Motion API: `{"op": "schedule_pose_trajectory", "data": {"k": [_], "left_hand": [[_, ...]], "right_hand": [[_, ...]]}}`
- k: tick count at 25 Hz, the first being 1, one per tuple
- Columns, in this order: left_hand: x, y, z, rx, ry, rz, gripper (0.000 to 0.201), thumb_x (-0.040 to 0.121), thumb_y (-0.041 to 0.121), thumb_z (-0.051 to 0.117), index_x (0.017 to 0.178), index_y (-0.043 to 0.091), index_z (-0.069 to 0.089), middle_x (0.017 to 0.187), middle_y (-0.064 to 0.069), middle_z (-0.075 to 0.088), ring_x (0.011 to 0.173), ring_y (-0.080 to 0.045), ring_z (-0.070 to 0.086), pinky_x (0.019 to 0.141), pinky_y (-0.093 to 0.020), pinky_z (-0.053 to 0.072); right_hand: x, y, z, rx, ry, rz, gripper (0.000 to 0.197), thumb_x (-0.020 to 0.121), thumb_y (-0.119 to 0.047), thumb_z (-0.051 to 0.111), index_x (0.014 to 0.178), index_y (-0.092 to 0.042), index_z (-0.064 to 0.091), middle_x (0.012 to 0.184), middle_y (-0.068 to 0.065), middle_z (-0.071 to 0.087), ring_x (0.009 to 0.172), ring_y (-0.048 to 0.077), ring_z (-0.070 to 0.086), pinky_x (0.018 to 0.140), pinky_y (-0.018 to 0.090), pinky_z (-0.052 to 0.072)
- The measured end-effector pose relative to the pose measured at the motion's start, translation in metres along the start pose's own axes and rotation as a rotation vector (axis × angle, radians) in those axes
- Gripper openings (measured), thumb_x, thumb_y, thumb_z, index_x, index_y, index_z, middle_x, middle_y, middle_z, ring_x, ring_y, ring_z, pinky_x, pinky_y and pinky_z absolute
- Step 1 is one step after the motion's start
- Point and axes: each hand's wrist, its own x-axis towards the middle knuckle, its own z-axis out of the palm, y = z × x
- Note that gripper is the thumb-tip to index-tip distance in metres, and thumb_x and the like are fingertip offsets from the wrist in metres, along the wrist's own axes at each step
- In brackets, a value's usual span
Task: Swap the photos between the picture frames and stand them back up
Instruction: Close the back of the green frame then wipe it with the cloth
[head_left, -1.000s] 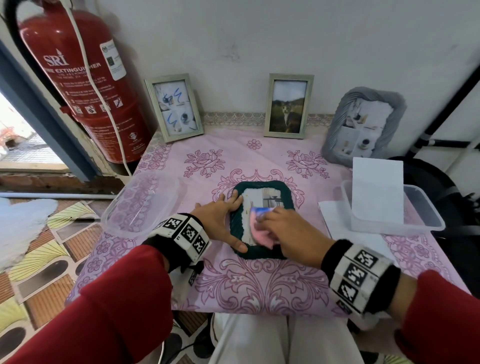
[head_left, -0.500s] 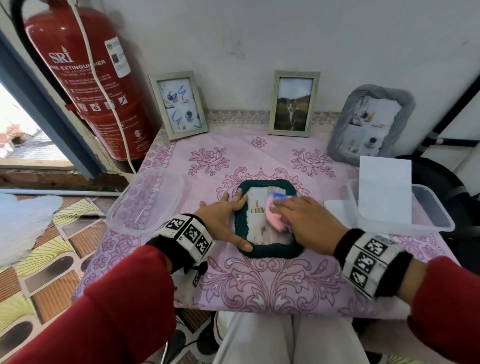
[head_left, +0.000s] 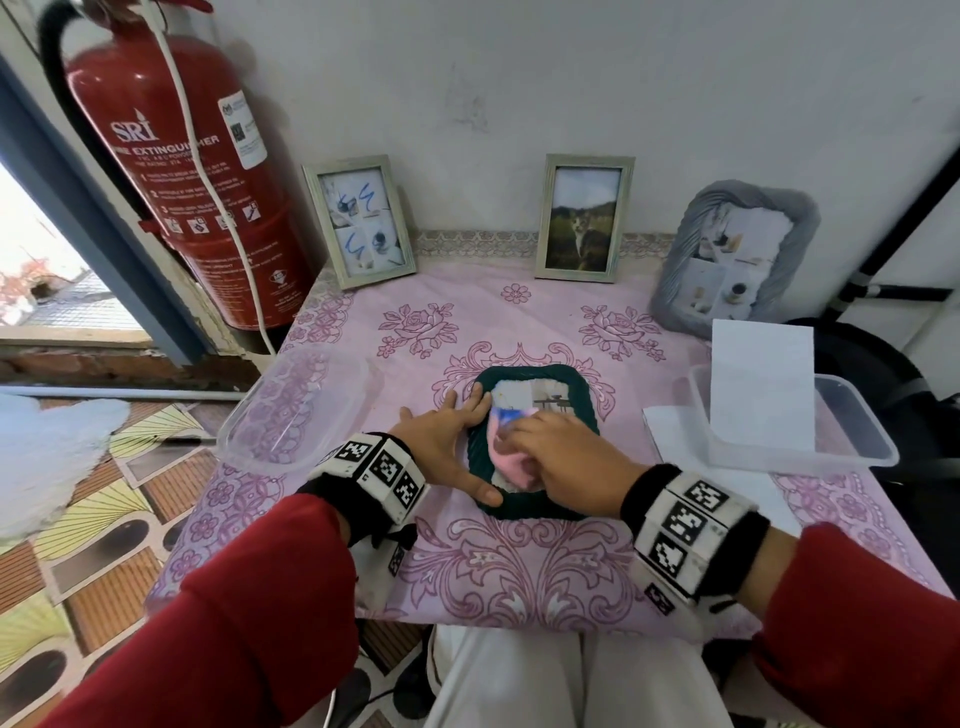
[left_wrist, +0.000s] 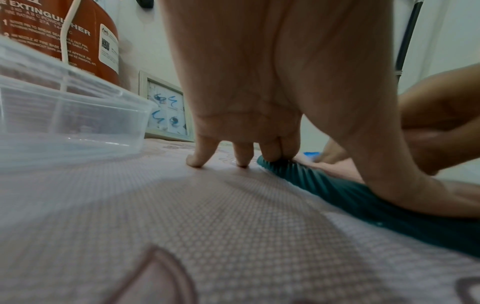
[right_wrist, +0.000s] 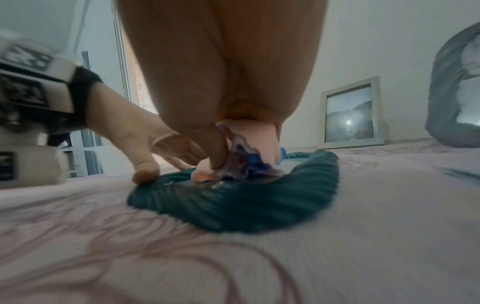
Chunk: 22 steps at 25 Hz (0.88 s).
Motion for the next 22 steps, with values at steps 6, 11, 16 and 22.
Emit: {"op": "schedule_pose_trajectory", "data": {"k": [6, 11, 16, 22], "left_hand": [[-0.001, 0.0, 0.0, -0.049, 0.001, -0.006, 0.121, 0.063, 0.059, 0.075, 0.149, 0.029, -0.005, 0.157, 0.012, -0.012, 0.144, -0.014, -0.018, 0.11, -0.065, -0.011], [-0.001, 0.001, 0.0, -0.047, -0.002, -0.004, 0.121, 0.063, 0.058, 0.075, 0.149, 0.029, -0.006, 0.156, 0.013, -0.013, 0.144, -0.014, -0.018, 0.11, -0.065, -0.011], [-0.001, 0.002, -0.001, -0.04, -0.005, -0.009, 0.12, 0.063, 0.057, 0.075, 0.149, 0.029, -0.004, 0.157, 0.012, -0.012, 0.144, -0.014, -0.018, 0.11, -0.066, -0.01], [0.0, 0.004, -0.002, -0.015, 0.0, -0.019, 0.123, 0.061, 0.059, 0.076, 0.148, 0.031, -0.006, 0.157, 0.013, -0.011, 0.145, -0.015, -0.016, 0.11, -0.067, -0.006]], "right_hand": [[-0.053, 0.014, 0.005, -0.105, 0.02, -0.051, 0.039, 0.089, -0.013, 0.043, 0.124, -0.028, 0.05, 0.13, -0.011, 0.052, 0.119, 0.009, 0.043, 0.109, 0.029, 0.027], [-0.031, 0.038, -0.004, -0.133, 0.048, 0.0, 0.034, 0.092, -0.015, 0.041, 0.124, -0.025, 0.05, 0.126, -0.008, 0.052, 0.11, 0.011, 0.045, 0.103, 0.028, 0.026], [0.015, 0.053, -0.015, -0.156, 0.023, 0.032, 0.035, 0.095, -0.015, 0.039, 0.129, -0.017, 0.049, 0.129, 0.002, 0.052, 0.107, 0.02, 0.046, 0.095, 0.031, 0.032], [0.028, 0.025, -0.012, -0.055, 0.004, -0.035, 0.029, 0.086, -0.009, 0.049, 0.112, -0.014, 0.06, 0.114, 0.001, 0.059, 0.093, 0.016, 0.042, 0.091, 0.033, 0.035]]}}
